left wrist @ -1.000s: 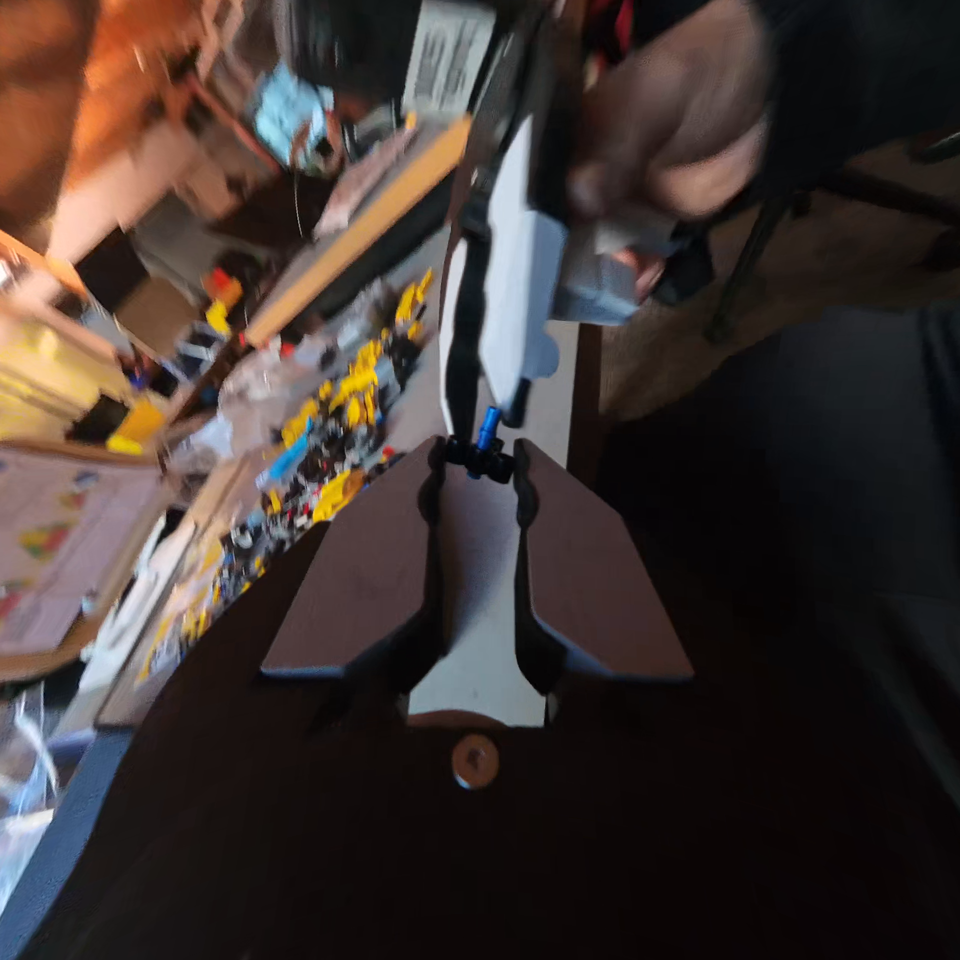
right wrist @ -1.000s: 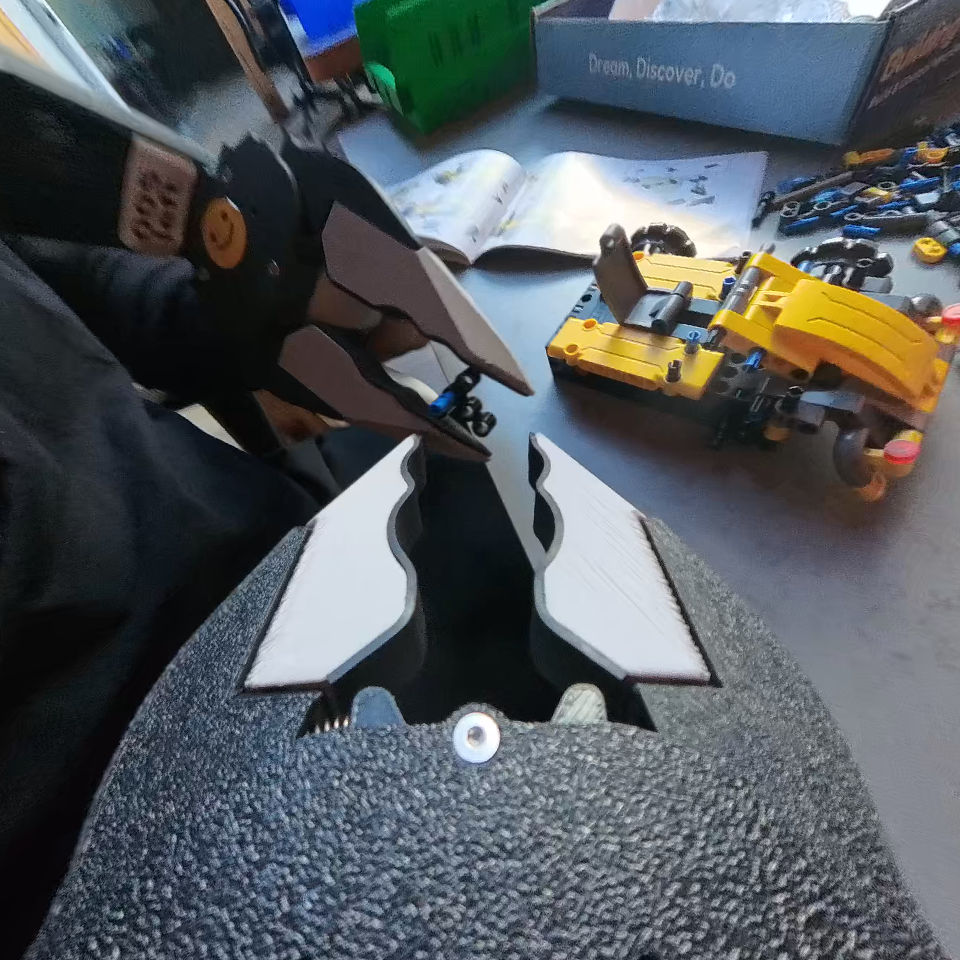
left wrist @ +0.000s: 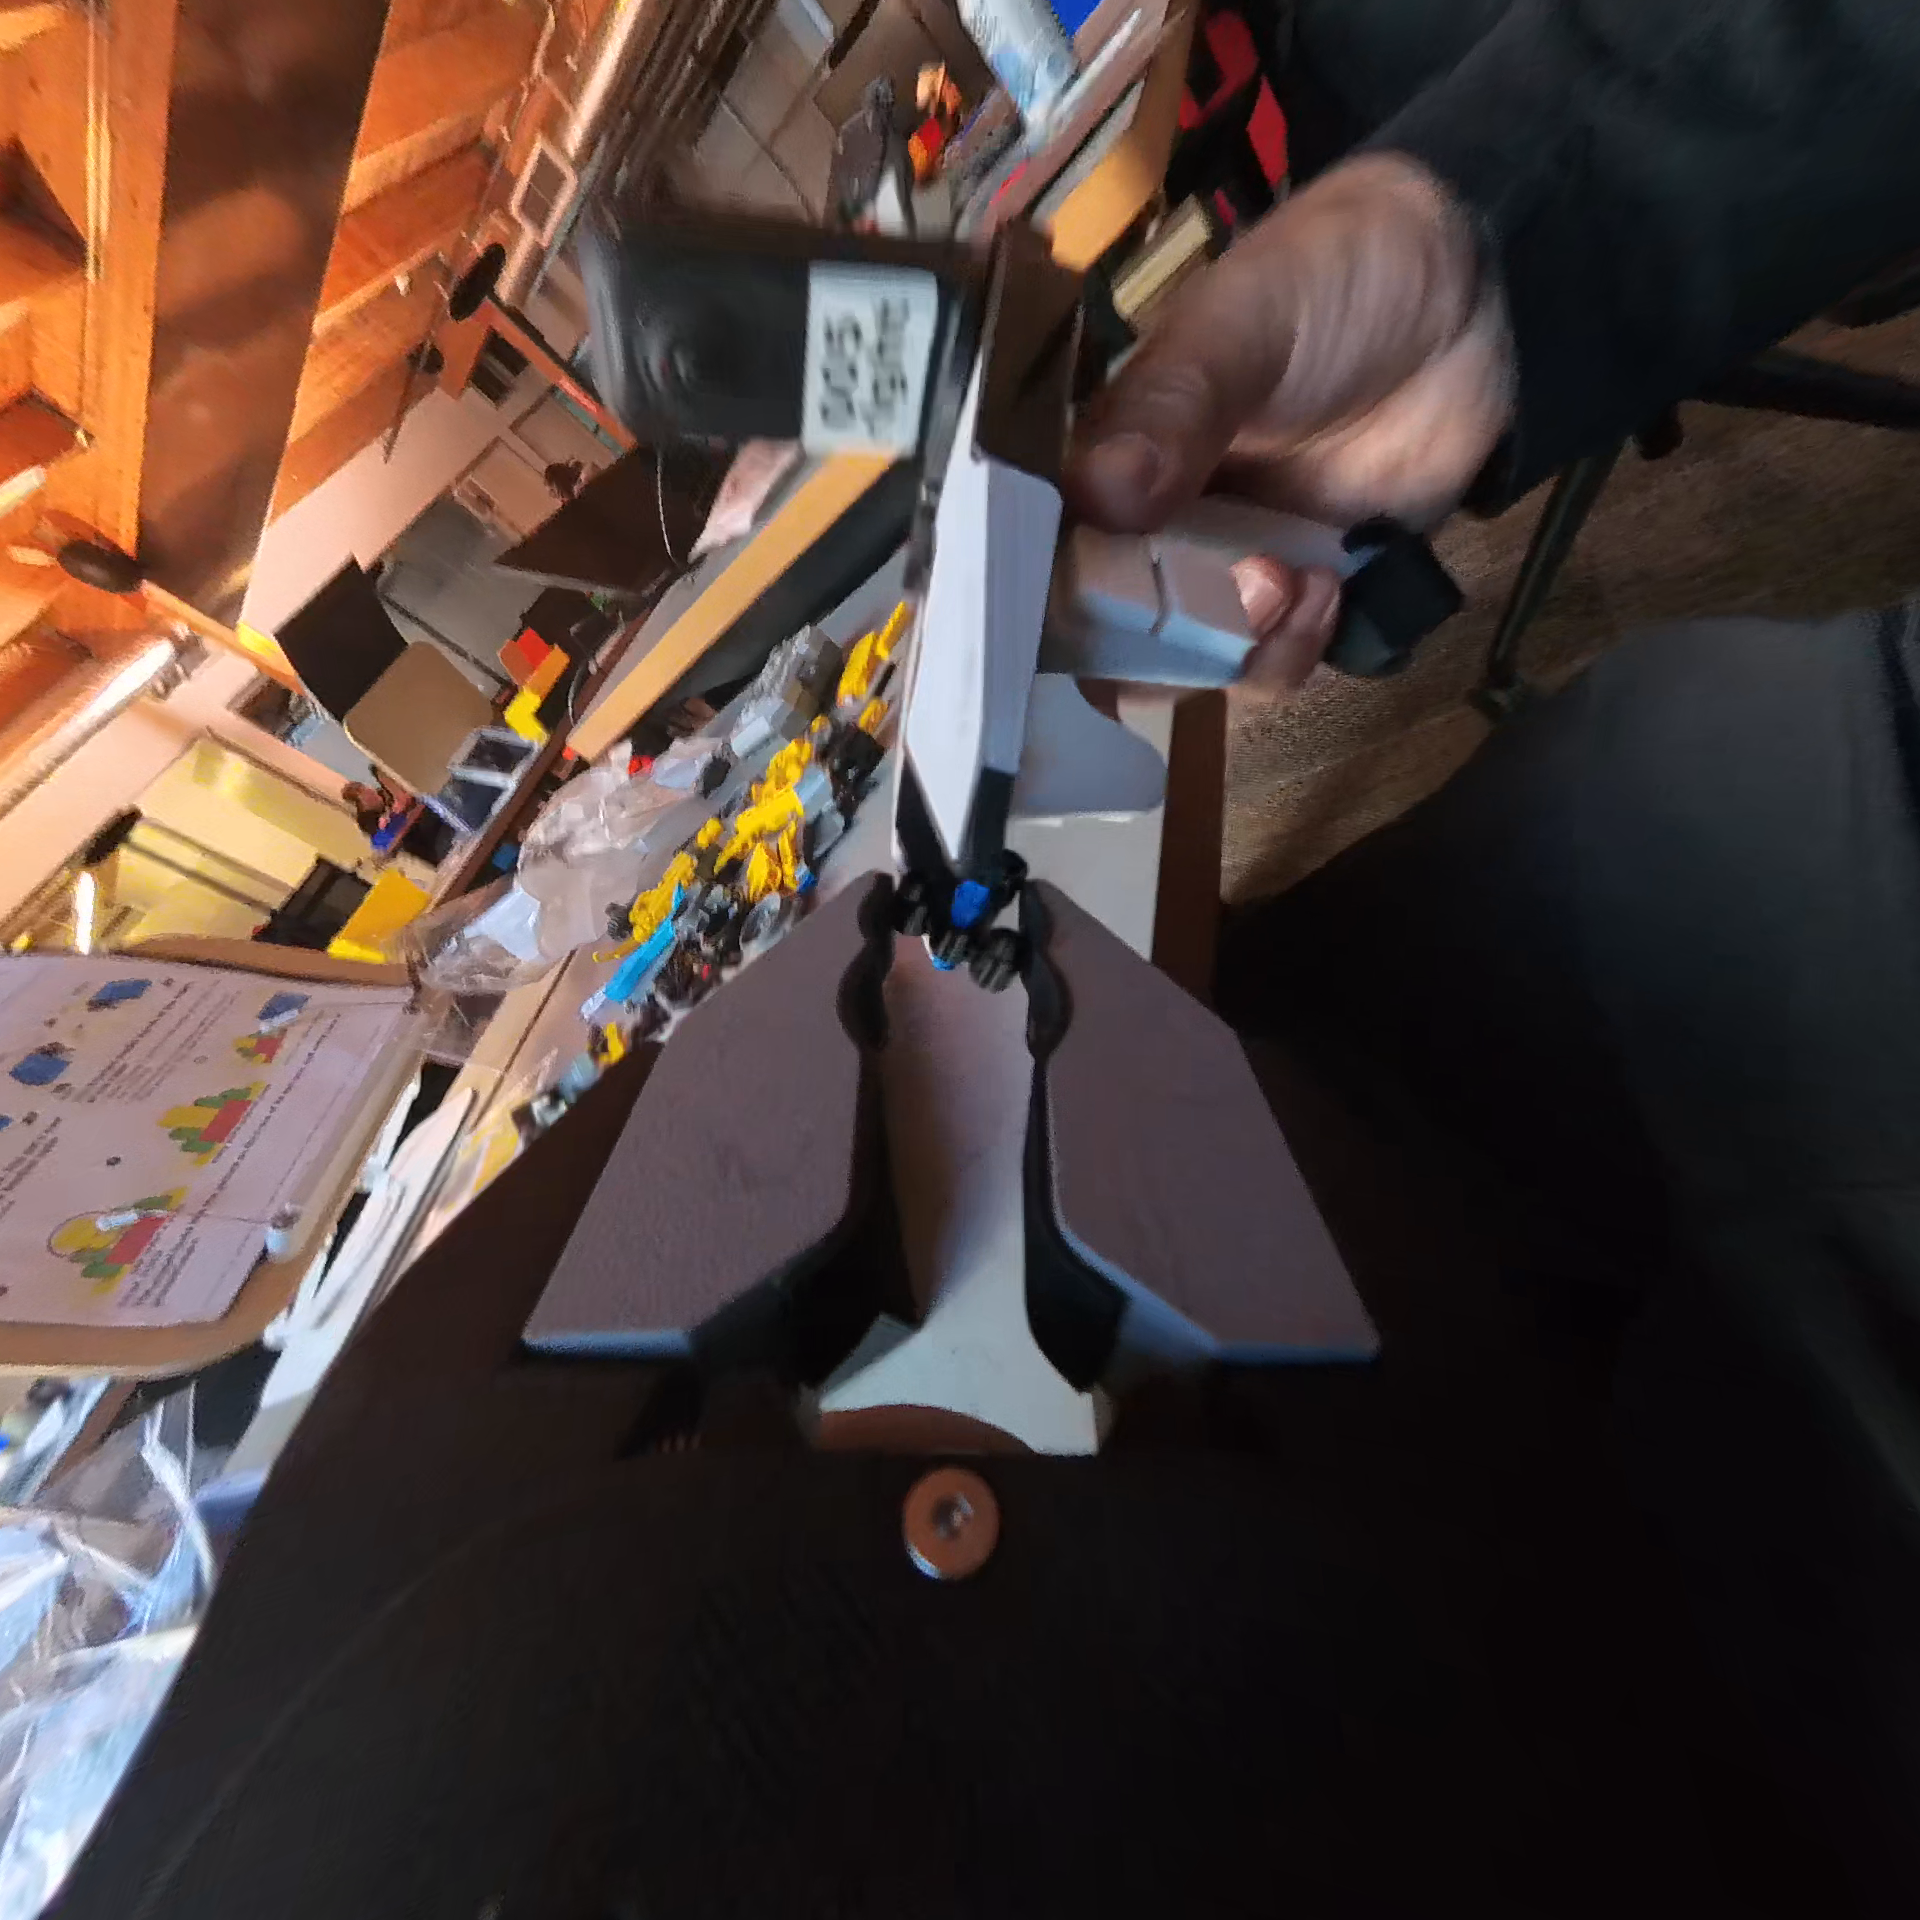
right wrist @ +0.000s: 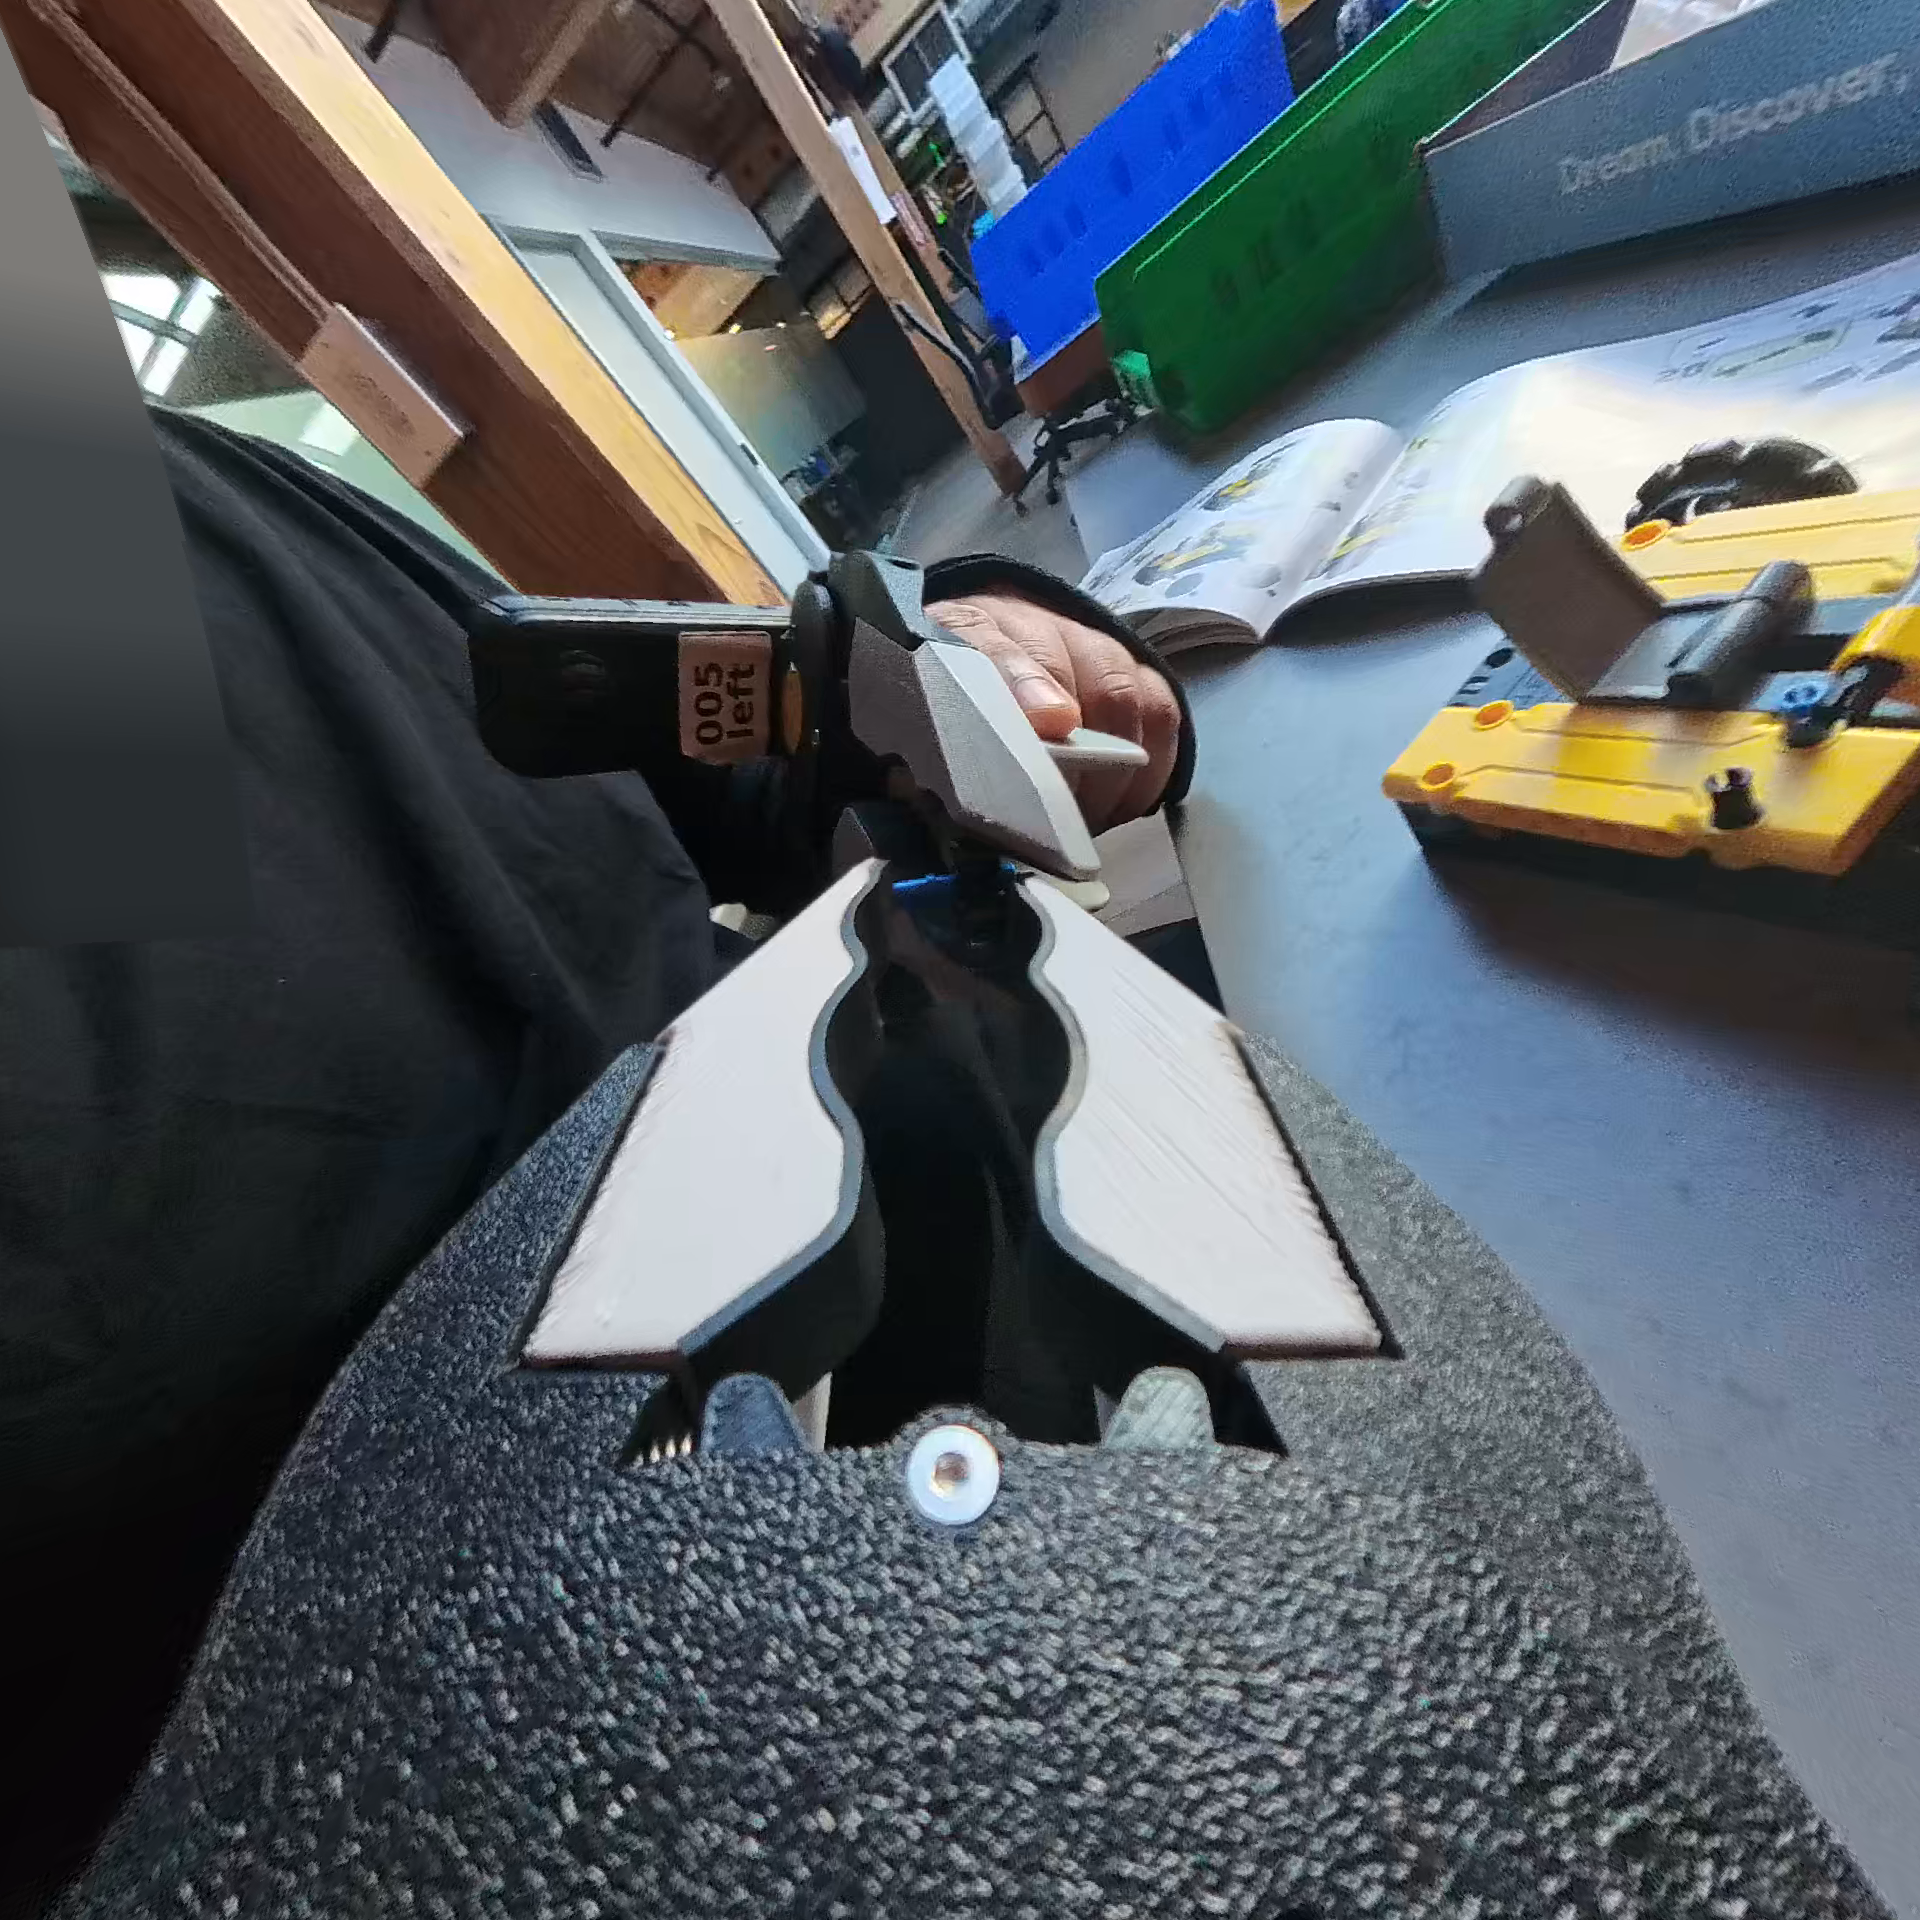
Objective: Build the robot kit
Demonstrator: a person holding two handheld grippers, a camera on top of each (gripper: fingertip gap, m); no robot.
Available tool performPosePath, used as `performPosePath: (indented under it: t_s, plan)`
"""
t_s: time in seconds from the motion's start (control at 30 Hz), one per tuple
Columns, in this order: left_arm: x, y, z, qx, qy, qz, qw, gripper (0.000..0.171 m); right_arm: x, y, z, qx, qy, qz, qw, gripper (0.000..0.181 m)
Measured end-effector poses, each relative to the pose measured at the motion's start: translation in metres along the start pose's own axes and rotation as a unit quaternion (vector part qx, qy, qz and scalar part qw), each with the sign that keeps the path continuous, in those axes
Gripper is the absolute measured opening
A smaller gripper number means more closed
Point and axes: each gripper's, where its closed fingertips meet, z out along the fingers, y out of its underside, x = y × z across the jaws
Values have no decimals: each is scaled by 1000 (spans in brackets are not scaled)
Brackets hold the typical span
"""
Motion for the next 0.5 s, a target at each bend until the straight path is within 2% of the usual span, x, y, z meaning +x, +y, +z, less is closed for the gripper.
performPosePath:
  t_s: [0.07,0.13,0.2,0.27,0.33,0.5]
  plan:
    - [-1,6,1,-26,-3,-10,1000,22,8,0,-1,-27,50,-33,998,23]
    - [-2,0,-6,-10,3,-54,998,30,13,-3,-4,-53,111,-114,986,23]
    - [-8,-4,-12,2,11,-125,992,23,10,-12,-8,-46,139,-168,975,22]
    - [-11,-6,-14,5,33,-198,980,14,5,-21,-12,-15,138,-190,972,22]
    - [-12,-9,-13,12,59,-250,966,18,-5,-30,-15,36,114,-197,973,22]
    - [-12,-26,-18,50,103,-301,947,7,-14,-34,-18,88,91,-217,968,23]
